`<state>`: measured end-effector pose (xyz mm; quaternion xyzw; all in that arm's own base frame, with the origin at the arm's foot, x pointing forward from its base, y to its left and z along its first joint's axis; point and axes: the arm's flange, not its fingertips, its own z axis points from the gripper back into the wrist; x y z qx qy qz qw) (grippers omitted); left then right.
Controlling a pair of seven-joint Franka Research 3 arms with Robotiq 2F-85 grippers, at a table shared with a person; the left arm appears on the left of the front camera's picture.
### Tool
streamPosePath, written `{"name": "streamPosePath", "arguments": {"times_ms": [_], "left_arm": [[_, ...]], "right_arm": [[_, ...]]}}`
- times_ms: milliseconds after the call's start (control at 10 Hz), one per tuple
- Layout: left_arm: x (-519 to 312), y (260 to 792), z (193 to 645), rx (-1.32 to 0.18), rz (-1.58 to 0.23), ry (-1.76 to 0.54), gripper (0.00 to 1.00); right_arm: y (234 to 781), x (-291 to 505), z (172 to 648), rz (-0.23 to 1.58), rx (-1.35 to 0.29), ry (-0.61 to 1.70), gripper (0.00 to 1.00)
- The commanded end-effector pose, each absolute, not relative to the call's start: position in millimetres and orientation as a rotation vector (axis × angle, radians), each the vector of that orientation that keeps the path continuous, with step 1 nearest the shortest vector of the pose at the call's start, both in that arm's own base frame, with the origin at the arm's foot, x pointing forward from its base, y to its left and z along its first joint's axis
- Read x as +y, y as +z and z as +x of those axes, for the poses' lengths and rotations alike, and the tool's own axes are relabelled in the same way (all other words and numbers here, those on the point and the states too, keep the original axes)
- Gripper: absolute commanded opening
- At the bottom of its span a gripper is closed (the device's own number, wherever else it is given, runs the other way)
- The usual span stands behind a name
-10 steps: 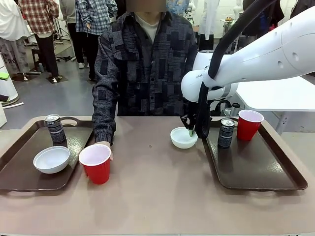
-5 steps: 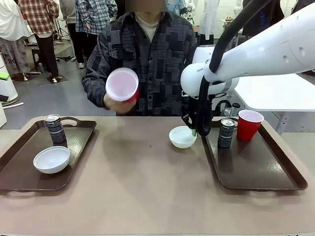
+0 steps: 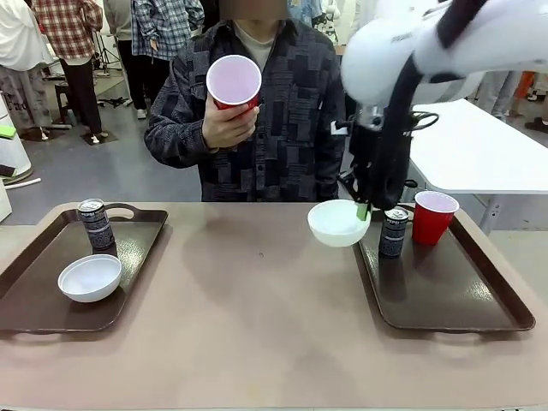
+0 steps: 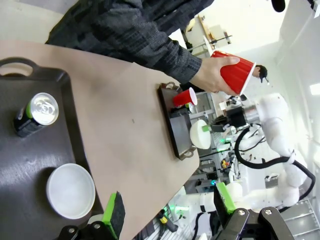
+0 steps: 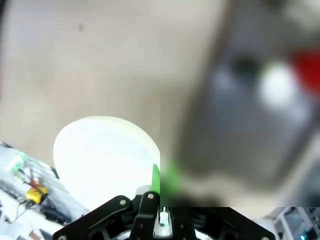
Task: Prepare tableware on both trays.
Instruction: Pick up a Picnic Bowl from the table and place it on a Handle tray.
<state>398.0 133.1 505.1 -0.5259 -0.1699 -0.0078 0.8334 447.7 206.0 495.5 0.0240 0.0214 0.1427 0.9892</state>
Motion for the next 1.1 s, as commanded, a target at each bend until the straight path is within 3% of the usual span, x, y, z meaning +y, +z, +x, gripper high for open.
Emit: {"name": "streamPosePath", "arguments": {"times_ms": [0, 1000], "left_arm": [[135, 507, 396, -0.355, -1.115, -0.027, 0.95], [135, 507, 396, -0.355, -1.115, -0.027, 0.95]], "right_arm": [[486, 189, 415, 0.087, 0.006, 0.261, 0.0], [447, 17, 439, 0.037, -0.02, 0.28, 0.0]]}}
